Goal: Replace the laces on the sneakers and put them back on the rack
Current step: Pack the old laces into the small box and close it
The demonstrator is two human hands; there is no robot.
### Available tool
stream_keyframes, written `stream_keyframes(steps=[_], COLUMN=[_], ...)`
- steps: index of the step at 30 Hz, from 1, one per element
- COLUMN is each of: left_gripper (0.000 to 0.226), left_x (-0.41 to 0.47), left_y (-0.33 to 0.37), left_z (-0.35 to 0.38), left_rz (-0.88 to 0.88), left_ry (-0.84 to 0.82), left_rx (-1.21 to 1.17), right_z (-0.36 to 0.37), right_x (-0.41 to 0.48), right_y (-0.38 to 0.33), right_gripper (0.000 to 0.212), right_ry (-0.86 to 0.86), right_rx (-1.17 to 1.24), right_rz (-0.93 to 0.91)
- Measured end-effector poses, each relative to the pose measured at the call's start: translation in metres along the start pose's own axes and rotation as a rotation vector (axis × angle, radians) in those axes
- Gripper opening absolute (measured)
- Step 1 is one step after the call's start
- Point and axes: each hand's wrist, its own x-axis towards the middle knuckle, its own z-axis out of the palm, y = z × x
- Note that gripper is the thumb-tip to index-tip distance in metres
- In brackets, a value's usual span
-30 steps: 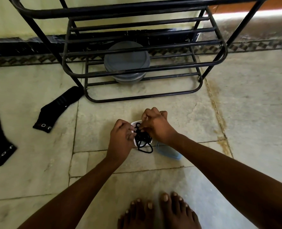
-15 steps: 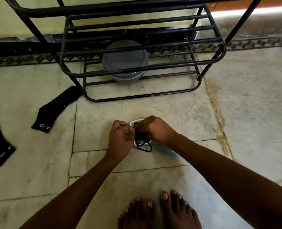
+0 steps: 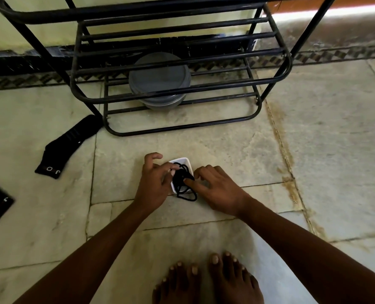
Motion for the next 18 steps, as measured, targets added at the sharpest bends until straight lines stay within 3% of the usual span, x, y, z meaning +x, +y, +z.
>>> stream_keyframes(steps=[6,9,12,16,18], left_gripper=[0.016,0.016,0.016,0.019,0.025], left_x=[-0.001,-0.004,-0.006,-0.01,-0.012], left_y=[0.001,-0.001,-0.001,0.001,0.004], left_z=[0.003,0.002,0.0,-0.004,-0.006], left_rz=[-0.112,-0.125,-0.155,-0.115,-0.109], left_ry=[0.024,0.039,0.069,0.105,0.109], left_rx=[-0.125,-0.125,-0.144,-0.132,-0.124], right_z=[0.005,0.005,0.008,0.0,-0.002], right_x=[0.008,0.011,0.014,0.028,0.039], right_y=[-0.005,-0.008,-0.01,-0.015,-0.013], right_gripper=[0.032,0.01,0.01,0.013,0.013], right_ry=[0.054,0.095,0.142,0.189,0.17], right_rx=[0.012,0.159,0.208,0.502,0.507], right_rz=[-0.073,0.008,0.057,0.412,0.599])
